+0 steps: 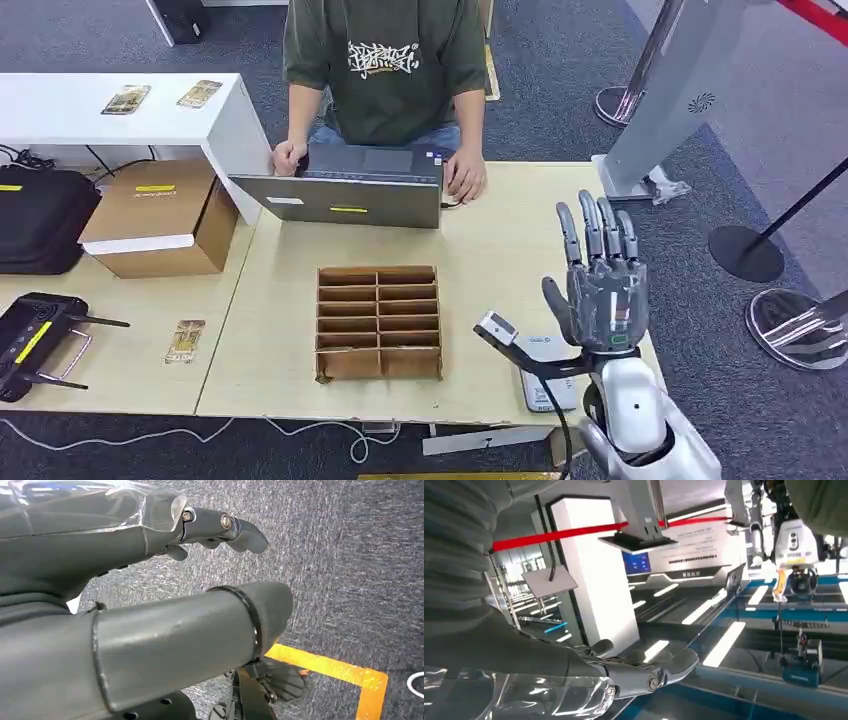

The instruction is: Pass the card to the sensor for recognition and then transmit it.

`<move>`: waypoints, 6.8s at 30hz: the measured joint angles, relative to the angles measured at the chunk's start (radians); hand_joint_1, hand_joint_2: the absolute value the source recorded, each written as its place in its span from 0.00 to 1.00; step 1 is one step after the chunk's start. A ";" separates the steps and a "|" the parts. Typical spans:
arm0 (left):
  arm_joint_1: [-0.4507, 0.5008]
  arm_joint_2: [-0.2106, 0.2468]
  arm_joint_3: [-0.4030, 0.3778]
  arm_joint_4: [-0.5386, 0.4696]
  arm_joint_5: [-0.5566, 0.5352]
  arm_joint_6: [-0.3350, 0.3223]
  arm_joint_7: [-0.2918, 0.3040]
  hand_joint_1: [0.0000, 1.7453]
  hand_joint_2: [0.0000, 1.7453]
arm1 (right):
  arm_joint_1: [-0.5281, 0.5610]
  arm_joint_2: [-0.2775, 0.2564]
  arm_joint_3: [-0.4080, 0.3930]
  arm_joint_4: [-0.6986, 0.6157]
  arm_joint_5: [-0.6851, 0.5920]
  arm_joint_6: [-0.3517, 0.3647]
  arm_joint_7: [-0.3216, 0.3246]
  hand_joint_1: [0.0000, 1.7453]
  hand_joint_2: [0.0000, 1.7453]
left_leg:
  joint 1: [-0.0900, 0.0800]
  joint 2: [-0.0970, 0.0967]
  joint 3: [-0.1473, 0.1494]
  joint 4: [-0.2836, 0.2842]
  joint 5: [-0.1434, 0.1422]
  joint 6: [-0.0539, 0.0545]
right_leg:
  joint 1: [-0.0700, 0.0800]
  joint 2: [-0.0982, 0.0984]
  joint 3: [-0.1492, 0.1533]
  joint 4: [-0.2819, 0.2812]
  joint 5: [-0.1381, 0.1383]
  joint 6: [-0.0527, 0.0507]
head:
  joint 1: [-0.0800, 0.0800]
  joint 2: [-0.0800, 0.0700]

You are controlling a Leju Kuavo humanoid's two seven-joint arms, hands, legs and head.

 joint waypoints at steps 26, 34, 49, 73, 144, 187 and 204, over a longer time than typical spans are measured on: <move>0.007 -0.002 0.026 0.000 0.004 0.004 0.007 0.00 0.00 | 0.297 0.196 -0.138 -0.077 0.000 0.060 -0.027 0.00 1.00 | 0.000 0.001 0.000 0.000 -0.001 0.000 | 0.000 0.001 0.000 0.000 0.000 0.000 | 0.000 0.000; 0.012 -0.001 0.026 0.000 0.001 -0.001 0.022 0.00 0.00 | 0.359 0.235 -0.139 -0.088 -0.002 0.056 -0.022 0.00 1.00 | 0.000 0.001 0.000 0.000 -0.001 0.000 | 0.000 0.001 0.000 0.000 -0.001 0.001 | 0.000 0.000; 0.013 0.006 0.028 0.000 -0.002 -0.021 0.048 0.00 0.00 | 0.415 0.297 -0.152 -0.088 -0.002 0.069 -0.024 0.00 1.00 | 0.000 0.002 0.000 0.000 -0.001 0.000 | 0.000 0.001 0.000 0.000 -0.001 0.001 | 0.000 0.000; -0.004 0.010 0.028 0.000 -0.030 -0.037 0.079 0.00 0.00 | 0.378 0.338 -0.058 -0.016 -0.008 0.121 -0.055 0.00 1.00 | 0.000 0.002 0.000 0.000 -0.001 0.000 | 0.000 0.001 0.000 0.000 -0.001 0.001 | 0.000 0.000; -0.055 0.010 0.020 -0.003 -0.073 -0.061 0.158 0.00 0.00 | 0.144 0.391 0.068 0.236 -0.008 0.087 -0.180 0.00 1.00 | 0.000 0.002 0.000 0.000 -0.001 0.000 | 0.000 0.001 0.000 0.000 -0.001 0.001 | 0.000 0.000; -0.028 0.005 0.020 -0.003 -0.016 -0.046 0.095 0.00 0.00 | -0.013 0.431 0.208 0.460 -0.027 0.256 -0.153 0.00 1.00 | 0.000 0.002 0.000 0.000 -0.001 0.000 | 0.000 0.001 -0.001 0.000 -0.001 0.001 | 0.000 0.000; -0.022 0.005 0.020 -0.003 -0.015 -0.058 0.124 0.00 0.00 | -0.015 0.415 0.232 0.407 -0.058 0.318 -0.157 0.00 1.00 | 0.000 0.002 0.000 0.000 -0.001 0.000 | 0.000 0.002 -0.001 0.000 -0.001 0.001 | 0.000 0.000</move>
